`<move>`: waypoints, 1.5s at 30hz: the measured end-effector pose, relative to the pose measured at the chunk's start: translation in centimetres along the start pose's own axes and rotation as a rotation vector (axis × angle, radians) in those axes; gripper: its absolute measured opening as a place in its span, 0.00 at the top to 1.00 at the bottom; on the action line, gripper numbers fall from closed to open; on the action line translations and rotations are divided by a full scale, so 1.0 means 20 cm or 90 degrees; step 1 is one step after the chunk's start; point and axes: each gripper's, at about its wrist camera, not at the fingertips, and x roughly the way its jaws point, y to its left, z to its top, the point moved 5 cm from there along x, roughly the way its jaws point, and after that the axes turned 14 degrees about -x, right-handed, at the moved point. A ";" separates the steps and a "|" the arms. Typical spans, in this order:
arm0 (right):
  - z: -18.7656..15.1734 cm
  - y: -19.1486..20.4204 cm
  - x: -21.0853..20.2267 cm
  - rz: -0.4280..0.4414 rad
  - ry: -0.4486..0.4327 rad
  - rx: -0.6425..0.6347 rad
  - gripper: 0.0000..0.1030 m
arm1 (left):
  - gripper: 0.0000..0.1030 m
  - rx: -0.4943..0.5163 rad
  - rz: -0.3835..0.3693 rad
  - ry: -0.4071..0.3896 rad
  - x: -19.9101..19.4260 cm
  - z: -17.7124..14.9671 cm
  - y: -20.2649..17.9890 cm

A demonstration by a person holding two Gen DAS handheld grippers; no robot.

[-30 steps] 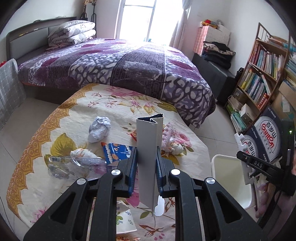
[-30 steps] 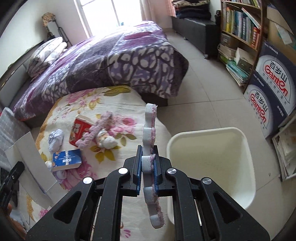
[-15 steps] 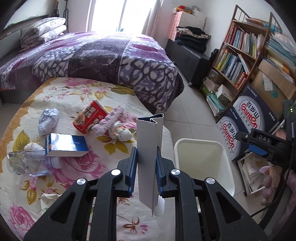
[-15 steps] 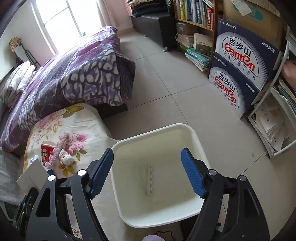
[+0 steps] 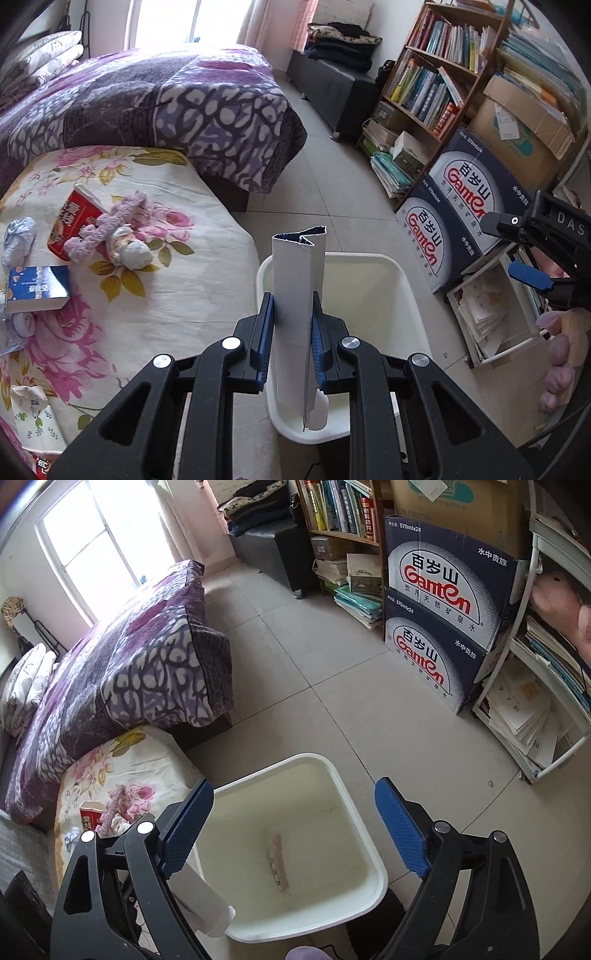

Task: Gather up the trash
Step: 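Carry both items over the white bin and open both grippers, then grasp the white paper cup with the left gripper while the right grasps the red snack cup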

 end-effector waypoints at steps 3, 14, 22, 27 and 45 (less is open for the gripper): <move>0.00 -0.02 0.00 -0.002 -0.002 0.007 0.17 | 0.78 0.008 -0.018 0.009 0.04 -0.02 -0.07; 0.01 -0.01 -0.05 -0.024 -0.034 0.002 0.13 | 0.44 0.021 0.008 -0.030 -0.03 0.00 -0.06; -0.06 0.22 -0.04 -0.036 -0.037 -0.076 0.07 | 0.28 0.028 0.124 -0.063 -0.16 -0.01 0.19; -0.11 0.42 -0.03 -0.024 -0.032 -0.139 0.07 | 0.22 0.041 0.209 -0.058 -0.24 -0.05 0.38; -0.32 0.91 0.04 0.024 0.014 -0.307 0.07 | 0.17 -0.057 0.402 0.104 -0.36 -0.20 1.17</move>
